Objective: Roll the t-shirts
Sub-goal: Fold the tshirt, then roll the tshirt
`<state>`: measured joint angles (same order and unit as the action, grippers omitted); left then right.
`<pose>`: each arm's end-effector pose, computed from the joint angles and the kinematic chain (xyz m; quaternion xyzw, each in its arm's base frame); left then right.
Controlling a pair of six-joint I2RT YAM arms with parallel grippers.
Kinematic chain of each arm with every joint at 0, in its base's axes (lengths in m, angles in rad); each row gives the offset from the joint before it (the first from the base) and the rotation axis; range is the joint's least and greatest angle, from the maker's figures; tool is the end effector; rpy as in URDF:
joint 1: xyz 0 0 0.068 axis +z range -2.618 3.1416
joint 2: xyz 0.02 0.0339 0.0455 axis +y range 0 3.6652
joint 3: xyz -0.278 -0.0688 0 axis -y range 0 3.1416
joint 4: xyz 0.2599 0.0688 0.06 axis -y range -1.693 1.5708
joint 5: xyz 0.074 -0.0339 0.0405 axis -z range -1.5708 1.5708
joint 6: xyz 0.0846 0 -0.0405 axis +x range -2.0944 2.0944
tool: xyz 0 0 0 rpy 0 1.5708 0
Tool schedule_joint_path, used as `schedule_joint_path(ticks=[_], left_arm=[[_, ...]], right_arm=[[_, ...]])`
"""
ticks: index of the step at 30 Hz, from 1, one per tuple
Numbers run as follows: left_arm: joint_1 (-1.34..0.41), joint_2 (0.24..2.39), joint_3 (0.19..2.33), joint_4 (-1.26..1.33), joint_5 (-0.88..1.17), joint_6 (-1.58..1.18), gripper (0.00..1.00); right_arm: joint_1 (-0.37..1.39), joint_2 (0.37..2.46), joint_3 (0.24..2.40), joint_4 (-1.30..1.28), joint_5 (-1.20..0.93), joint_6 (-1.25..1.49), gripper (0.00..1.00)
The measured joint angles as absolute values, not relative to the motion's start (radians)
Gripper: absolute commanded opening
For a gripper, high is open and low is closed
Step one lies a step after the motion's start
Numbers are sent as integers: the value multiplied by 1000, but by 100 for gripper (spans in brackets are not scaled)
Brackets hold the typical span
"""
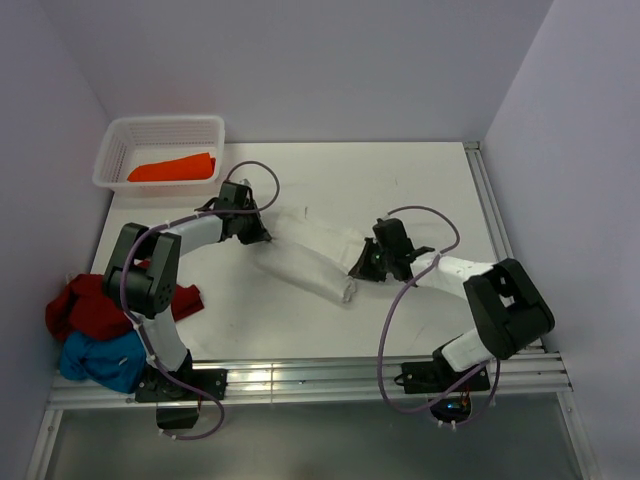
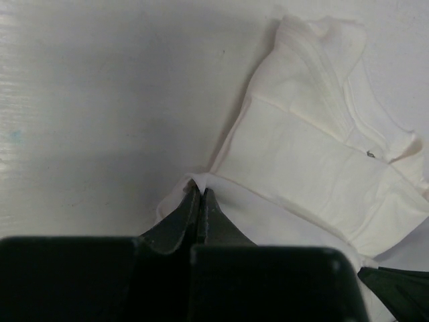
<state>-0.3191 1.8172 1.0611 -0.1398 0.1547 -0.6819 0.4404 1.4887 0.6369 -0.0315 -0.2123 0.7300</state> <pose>0.3914 -0.1430 0.1254 -0.1446 0.9300 -0.2224 0.2546 0.2755 0.1495 0.1134 0.0998 0.9316 0.2683 0.2243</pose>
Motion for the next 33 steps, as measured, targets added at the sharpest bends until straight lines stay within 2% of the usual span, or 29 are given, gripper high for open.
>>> schedule_joint_path(ticks=[2, 5, 6, 9, 10, 13, 18, 20, 23, 27, 28, 29, 33], left_arm=[[-321, 1817, 1063, -140, 163, -670, 0], [-326, 1818, 1079, -158, 179, -661, 0], [-329, 1819, 1089, -165, 183, -654, 3], [-333, 1821, 1125, -186, 175, -636, 30], [-333, 1820, 1134, -187, 165, -634, 45], [-329, 1790, 1145, -210, 110, -628, 63], [-322, 1635, 1145, -299, 29, -617, 86], [-318, 1558, 1143, -320, 17, -619, 99], [-299, 1436, 1067, -276, 47, -647, 100], [-224, 1299, 849, -170, 170, -713, 99], [-209, 1284, 793, -144, 186, -733, 99], [-200, 1278, 750, -134, 199, -752, 99], [-198, 1266, 577, -56, 259, -836, 99]], right_arm=[[460, 1448, 597, -23, -209, 748, 0], [467, 1382, 554, -25, -196, 768, 20], [469, 1364, 549, -35, -188, 771, 30], [472, 1328, 549, -99, -150, 762, 42], [473, 1315, 550, -129, -135, 757, 44], [473, 1272, 561, -220, -94, 738, 50], [476, 1192, 643, -350, -44, 685, 65], [487, 1166, 689, -376, -18, 655, 66], [527, 1129, 723, -382, 11, 611, 66], [611, 1066, 733, -366, 32, 548, 68], [632, 1056, 735, -354, 38, 532, 71], [654, 1049, 736, -342, 44, 517, 90], [741, 1074, 759, -307, 75, 406, 87]])
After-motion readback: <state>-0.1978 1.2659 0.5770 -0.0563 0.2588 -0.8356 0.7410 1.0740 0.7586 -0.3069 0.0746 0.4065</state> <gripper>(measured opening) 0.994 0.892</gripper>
